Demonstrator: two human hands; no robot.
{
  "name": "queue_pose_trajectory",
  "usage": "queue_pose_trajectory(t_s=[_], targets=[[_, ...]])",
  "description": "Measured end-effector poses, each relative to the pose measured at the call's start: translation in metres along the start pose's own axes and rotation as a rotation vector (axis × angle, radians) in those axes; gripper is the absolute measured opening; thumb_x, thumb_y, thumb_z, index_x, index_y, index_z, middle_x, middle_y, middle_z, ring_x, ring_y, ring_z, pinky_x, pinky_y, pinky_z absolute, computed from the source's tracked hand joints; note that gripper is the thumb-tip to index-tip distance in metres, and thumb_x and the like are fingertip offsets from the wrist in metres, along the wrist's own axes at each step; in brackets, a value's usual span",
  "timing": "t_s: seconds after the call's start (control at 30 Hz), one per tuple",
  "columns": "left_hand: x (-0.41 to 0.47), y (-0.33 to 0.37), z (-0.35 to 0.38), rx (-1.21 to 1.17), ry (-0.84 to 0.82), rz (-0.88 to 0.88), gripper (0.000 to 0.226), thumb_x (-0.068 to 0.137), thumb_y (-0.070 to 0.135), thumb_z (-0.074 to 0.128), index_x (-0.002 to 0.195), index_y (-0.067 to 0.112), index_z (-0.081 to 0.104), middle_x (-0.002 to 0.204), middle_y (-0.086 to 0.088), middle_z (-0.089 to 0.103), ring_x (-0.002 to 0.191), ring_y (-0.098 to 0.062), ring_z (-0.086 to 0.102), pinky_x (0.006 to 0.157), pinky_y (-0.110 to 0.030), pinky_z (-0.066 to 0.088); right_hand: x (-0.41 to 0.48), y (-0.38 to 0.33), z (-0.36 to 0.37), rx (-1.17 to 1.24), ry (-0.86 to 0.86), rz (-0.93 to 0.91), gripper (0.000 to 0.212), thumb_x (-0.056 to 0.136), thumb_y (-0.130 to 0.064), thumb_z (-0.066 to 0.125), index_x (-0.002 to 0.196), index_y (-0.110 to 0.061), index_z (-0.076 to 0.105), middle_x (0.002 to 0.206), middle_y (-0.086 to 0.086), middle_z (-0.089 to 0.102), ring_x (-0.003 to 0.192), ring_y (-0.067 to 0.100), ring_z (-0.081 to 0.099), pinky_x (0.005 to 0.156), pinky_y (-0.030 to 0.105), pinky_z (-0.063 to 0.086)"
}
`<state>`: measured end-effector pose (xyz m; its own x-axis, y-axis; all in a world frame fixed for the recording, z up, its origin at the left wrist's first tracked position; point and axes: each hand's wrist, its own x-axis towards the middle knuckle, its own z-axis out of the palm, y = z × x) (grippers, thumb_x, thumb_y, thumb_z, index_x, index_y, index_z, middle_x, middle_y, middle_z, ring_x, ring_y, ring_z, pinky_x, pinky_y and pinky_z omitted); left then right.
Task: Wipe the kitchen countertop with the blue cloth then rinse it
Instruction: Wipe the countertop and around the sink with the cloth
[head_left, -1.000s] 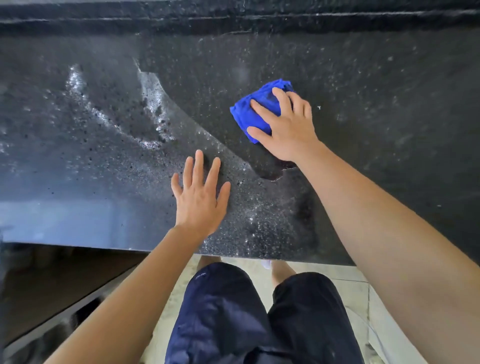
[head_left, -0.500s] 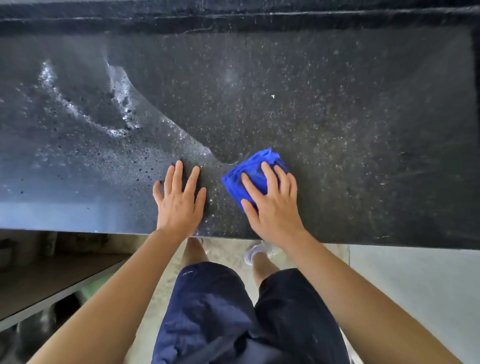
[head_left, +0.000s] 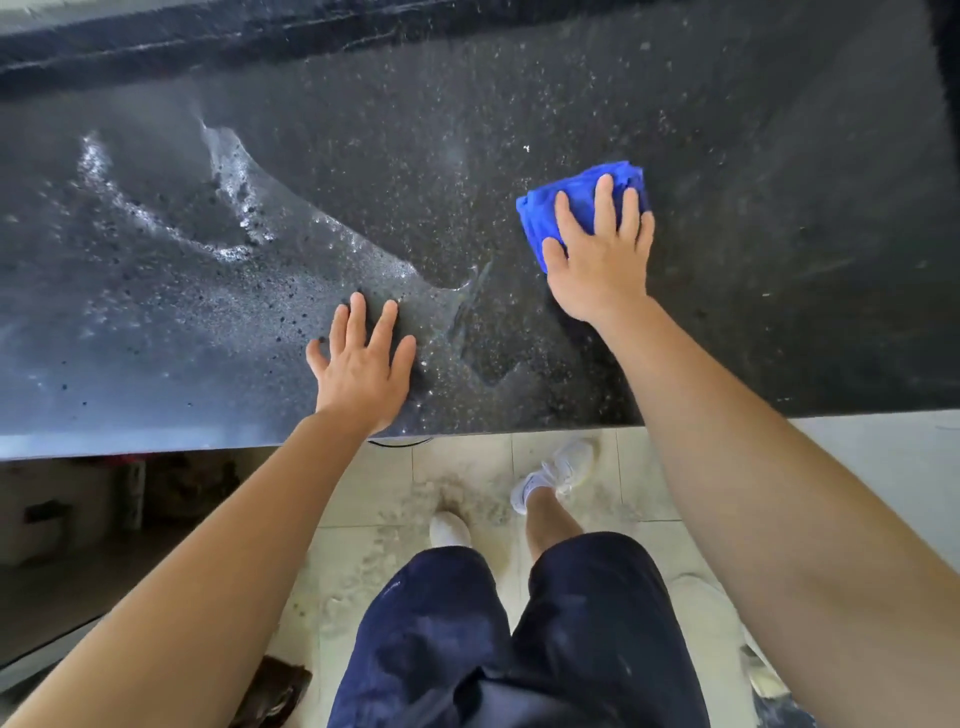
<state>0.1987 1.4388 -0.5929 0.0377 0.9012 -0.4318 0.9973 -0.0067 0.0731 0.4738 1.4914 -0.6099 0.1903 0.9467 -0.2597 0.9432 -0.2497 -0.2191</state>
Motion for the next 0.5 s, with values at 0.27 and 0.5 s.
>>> queue_pose_trajectory(t_s=[0.27, 0.5], targets=[[-0.046, -0.024, 0.003, -0.063, 0.091, 0.045, 0.054, 0.105, 0.047, 0.022, 0.156, 0.029, 0.021, 0.166, -0.007, 0.0, 0.152, -0.025, 0.0, 0.119, -0.054, 0.007, -0.125, -0.048, 0.041, -0.039, -0.12, -0.29, 0.055, 0.103, -0.05, 0.032, 0.156, -0.036, 0.026, 0.167, 0.009, 0.002, 0.153, 0.034, 0.003, 0.122, 0.049, 0.0], [-0.089, -0.055, 0.025, -0.094, 0.048, 0.049, 0.053, 0.104, 0.048, 0.02, 0.155, 0.033, 0.02, 0.166, -0.007, 0.0, 0.152, -0.026, -0.003, 0.12, -0.054, 0.005, -0.152, 0.052, 0.014, 0.0, -0.071, 0.317, 0.057, 0.103, -0.046, 0.031, 0.158, -0.033, 0.019, 0.167, 0.012, -0.002, 0.152, 0.036, 0.001, 0.122, 0.052, 0.007]])
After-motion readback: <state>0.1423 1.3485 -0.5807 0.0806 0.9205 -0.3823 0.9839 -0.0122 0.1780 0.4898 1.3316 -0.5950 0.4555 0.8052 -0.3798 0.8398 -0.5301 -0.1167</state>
